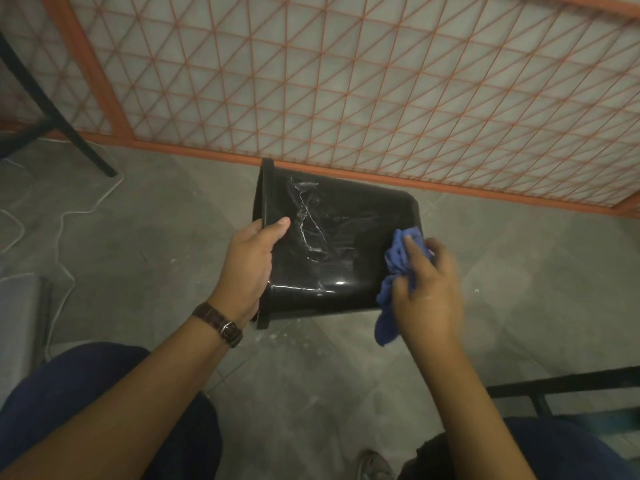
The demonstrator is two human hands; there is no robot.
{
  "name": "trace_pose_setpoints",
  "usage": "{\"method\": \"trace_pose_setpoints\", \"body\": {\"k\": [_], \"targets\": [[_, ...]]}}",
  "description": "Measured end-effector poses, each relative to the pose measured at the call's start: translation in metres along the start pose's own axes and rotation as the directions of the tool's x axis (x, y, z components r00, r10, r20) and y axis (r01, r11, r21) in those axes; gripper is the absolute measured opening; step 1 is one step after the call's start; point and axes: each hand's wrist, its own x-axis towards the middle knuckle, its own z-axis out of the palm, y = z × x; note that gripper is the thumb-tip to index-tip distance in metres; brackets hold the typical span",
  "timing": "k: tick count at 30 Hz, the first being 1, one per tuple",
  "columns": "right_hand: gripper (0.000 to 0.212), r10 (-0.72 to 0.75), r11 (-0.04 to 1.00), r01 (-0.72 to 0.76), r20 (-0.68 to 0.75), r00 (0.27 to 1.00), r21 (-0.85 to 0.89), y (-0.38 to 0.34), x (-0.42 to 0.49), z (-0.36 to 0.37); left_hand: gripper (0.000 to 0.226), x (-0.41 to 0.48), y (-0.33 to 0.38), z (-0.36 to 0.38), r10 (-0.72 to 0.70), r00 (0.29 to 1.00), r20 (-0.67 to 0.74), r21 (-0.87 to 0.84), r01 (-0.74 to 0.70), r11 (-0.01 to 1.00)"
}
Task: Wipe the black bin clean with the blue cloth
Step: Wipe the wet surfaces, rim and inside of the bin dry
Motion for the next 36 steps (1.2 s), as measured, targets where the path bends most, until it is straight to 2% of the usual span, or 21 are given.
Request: {"method": "trace_pose_setpoints", "body": {"k": [2, 5, 6, 8, 10, 11, 14, 16, 18, 20, 23, 25, 27, 30, 33, 35, 36], "targets": [[0.057, -0.129, 0.991, 0.127, 0.071, 0.989, 0.028, -0.010, -0.008, 0.009, 0.016, -0.001, 0.000, 0.001, 0.022, 1.000, 0.003, -0.011, -0.022, 1.000], [0.052, -0.257, 0.954, 0.228, 0.141, 0.956, 0.194, -0.012, -0.016, 0.017, 0.016, 0.001, 0.002, -0.002, 0.034, 0.999, -0.029, -0.021, -0.035, 0.999], [0.047, -0.258, 0.942, 0.222, 0.121, 0.958, 0.251, -0.009, -0.015, 0.015, 0.016, 0.001, 0.003, -0.003, 0.034, 0.999, -0.036, -0.027, -0.035, 0.999], [0.038, -0.152, 0.948, 0.129, 0.059, 0.987, 0.290, -0.004, -0.008, 0.005, 0.016, 0.002, 0.004, -0.003, 0.033, 0.999, -0.031, -0.013, -0.034, 0.999], [0.037, -0.020, 0.972, 0.021, -0.006, 1.000, 0.233, -0.001, -0.001, -0.003, 0.016, 0.002, 0.004, -0.002, 0.026, 1.000, -0.013, -0.005, -0.026, 1.000], [0.040, 0.001, 0.985, 0.003, -0.025, 1.000, 0.172, -0.003, 0.000, -0.003, 0.016, 0.001, 0.003, -0.001, 0.017, 1.000, -0.004, -0.010, -0.017, 1.000], [0.053, -0.158, 0.987, 0.156, 0.041, 0.987, 0.049, -0.016, -0.008, 0.009, 0.018, -0.002, 0.000, 0.004, -0.016, 1.000, 0.015, -0.043, 0.017, 0.999], [0.054, -0.257, 0.965, 0.246, 0.147, 0.955, 0.085, -0.023, -0.016, 0.018, 0.019, -0.002, -0.002, 0.004, -0.027, 1.000, -0.005, -0.064, 0.026, 0.998], [0.047, -0.292, 0.949, 0.261, 0.187, 0.938, 0.177, -0.021, -0.017, 0.020, 0.019, 0.000, -0.002, 0.002, -0.026, 0.999, -0.037, -0.063, 0.024, 0.998], [0.038, -0.205, 0.954, 0.165, 0.143, 0.968, 0.248, -0.013, -0.011, 0.013, 0.020, 0.002, 0.000, 0.000, -0.027, 0.999, -0.040, -0.044, 0.025, 0.999], [0.036, -0.046, 0.981, 0.042, 0.019, 0.999, 0.188, -0.006, 0.000, 0.006, 0.025, 0.002, -0.001, 0.000, -0.046, 0.999, -0.007, -0.047, 0.046, 0.998], [0.044, -0.105, 0.990, 0.103, 0.018, 0.994, 0.101, -0.013, -0.003, 0.011, 0.033, 0.000, -0.003, 0.004, -0.062, 0.998, 0.008, -0.065, 0.062, 0.996], [0.049, -0.228, 0.972, 0.221, 0.094, 0.969, 0.078, -0.023, -0.012, 0.020, 0.034, -0.001, -0.005, 0.006, -0.062, 0.998, -0.001, -0.094, 0.062, 0.994], [0.046, -0.308, 0.942, 0.275, 0.171, 0.936, 0.192, -0.024, -0.016, 0.024, 0.032, -0.001, -0.004, 0.006, -0.056, 0.998, -0.031, -0.117, 0.052, 0.992], [0.036, -0.189, 0.945, 0.160, 0.078, 0.979, 0.286, -0.014, -0.004, 0.017, 0.028, 0.000, -0.003, 0.005, -0.060, 0.998, -0.022, -0.111, 0.057, 0.992], [0.038, -0.124, 0.965, 0.116, 0.019, 0.992, 0.234, -0.013, -0.001, 0.016, 0.025, 0.001, -0.004, 0.005, -0.075, 0.997, -0.010, -0.106, 0.074, 0.992], [0.041, -0.136, 0.975, 0.130, 0.022, 0.990, 0.180, -0.017, -0.003, 0.019, 0.026, 0.000, -0.005, 0.006, -0.084, 0.996, -0.004, -0.109, 0.083, 0.991]]}}
